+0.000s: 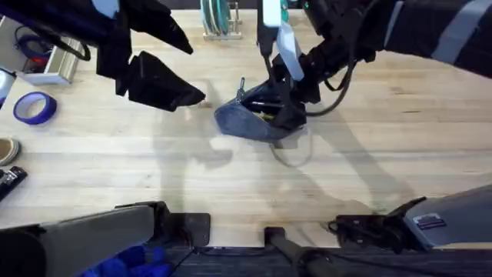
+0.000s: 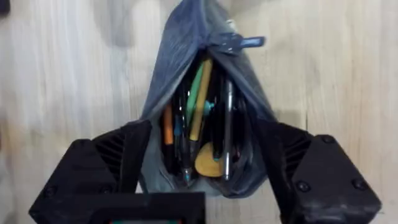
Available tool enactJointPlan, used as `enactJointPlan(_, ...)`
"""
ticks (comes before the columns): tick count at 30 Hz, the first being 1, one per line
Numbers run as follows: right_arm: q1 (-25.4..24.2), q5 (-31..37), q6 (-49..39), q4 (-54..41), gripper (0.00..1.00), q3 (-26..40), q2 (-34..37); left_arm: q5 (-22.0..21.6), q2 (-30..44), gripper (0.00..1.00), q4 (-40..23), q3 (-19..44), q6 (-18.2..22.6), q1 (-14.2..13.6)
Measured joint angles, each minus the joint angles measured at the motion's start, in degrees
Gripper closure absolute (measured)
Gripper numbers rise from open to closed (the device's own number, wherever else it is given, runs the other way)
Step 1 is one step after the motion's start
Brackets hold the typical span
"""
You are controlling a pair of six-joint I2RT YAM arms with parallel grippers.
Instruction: Unzip the bag, pick up the pens from the table one at a time and place them inside, then zip the bag closed.
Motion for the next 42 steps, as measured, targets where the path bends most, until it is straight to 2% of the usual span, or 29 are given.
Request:
enactJointPlan(10, 0.0, -0.1, 13.1, -0.1, 0.005, 5.8, -3.2, 0.0, 0.0, 0.005, 0.0, 0.0, 0.0, 0.0)
enactJointPlan(19, 0.0, 0.3, 22.1, -0.2, 0.005, 7.5, -6.8, 0.0, 0.0, 0.005, 0.0, 0.0, 0.0, 0.0)
enactJointPlan(29, 0.0, 10.3, 34.3, -5.4, 0.005, 7.7, -12.8, 0.0, 0.0, 0.005, 0.0, 0.0, 0.0, 0.0)
enactJointPlan(42, 0.0, 13.0, 38.5, -14.2, 0.006, 7.7, -14.1, 0.0, 0.0, 0.005, 0.0, 0.0, 0.0, 0.0)
